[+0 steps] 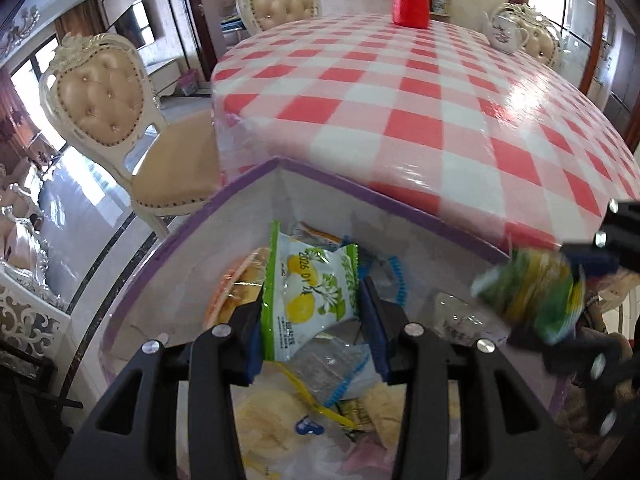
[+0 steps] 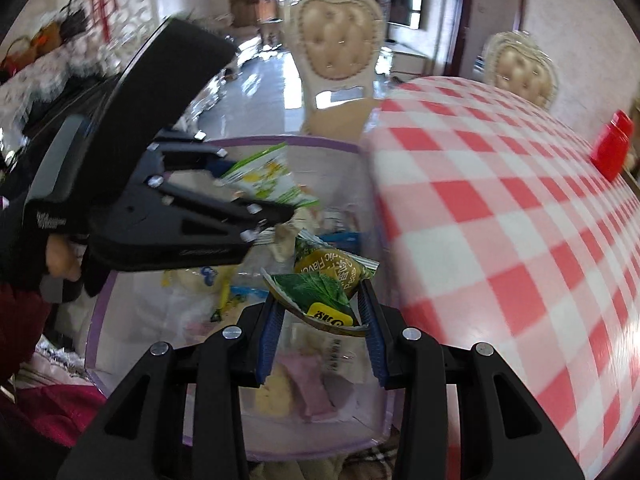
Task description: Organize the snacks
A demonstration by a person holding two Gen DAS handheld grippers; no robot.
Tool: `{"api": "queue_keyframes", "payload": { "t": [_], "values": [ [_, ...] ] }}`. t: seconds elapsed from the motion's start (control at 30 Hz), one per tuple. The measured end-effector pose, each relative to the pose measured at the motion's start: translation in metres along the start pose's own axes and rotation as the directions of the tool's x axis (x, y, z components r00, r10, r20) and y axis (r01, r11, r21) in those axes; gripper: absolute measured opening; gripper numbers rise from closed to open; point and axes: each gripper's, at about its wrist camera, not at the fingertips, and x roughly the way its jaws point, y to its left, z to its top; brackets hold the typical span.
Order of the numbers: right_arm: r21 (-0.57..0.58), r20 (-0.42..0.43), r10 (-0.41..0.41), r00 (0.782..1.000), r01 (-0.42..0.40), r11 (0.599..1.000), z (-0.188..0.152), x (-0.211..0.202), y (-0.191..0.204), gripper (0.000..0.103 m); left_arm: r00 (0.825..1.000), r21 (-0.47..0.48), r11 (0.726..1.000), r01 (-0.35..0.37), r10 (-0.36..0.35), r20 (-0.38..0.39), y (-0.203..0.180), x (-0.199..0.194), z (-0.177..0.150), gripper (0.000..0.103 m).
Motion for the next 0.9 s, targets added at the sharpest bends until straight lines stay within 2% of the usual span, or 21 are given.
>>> {"api": "queue_keyframes", "payload": {
  "t": [0.33,0.7,0.77,0.8,0.83,0.87,0.9],
  "values": [
    [-0.053,-0.029,0.032,0.999,-0.034,0.998,0.007,0.011,0.022,0.038,0.999,-0.052,0.998,-0.034,0.035,0.015,0.026,-0.005,0.0,0.045],
    [-0.051,-0.025,0.055,0.998,-0.056,0.997,0.008,0.013,0.025,0.04,1.0,-0.044,0.999,-0.029,0.03,0.01,0.023,-0.005,-0.001,0.049],
    [-0.039,-0.012,0.063,0.998,-0.064,0.997,0.009,0.012,0.023,0.042,1.0,-0.05,0.998,-0.025,0.026,0.017,0.023,-0.005,-0.001,0.064],
    [-0.031,-0.009,0.064,0.998,-0.065,0.997,0.009,0.011,0.022,0.055,0.999,-0.055,0.998,-0.024,0.025,0.026,0.023,-0.006,-0.001,0.08],
    [-0.02,-0.006,0.063,0.998,-0.063,0.998,0.009,0.01,0.021,0.063,0.999,-0.057,0.998,-0.025,0.027,0.047,0.024,-0.007,-0.001,0.088],
    [-0.014,-0.004,0.06,0.998,-0.06,0.998,0.008,0.009,0.02,0.076,0.998,-0.052,0.998,-0.024,0.027,0.058,0.024,-0.008,0.0,0.096],
    [-0.011,-0.004,0.059,0.998,-0.059,0.998,0.008,0.008,0.019,0.081,0.998,-0.047,0.999,-0.027,0.03,0.056,0.023,-0.007,0.0,0.1]
  ]
}}
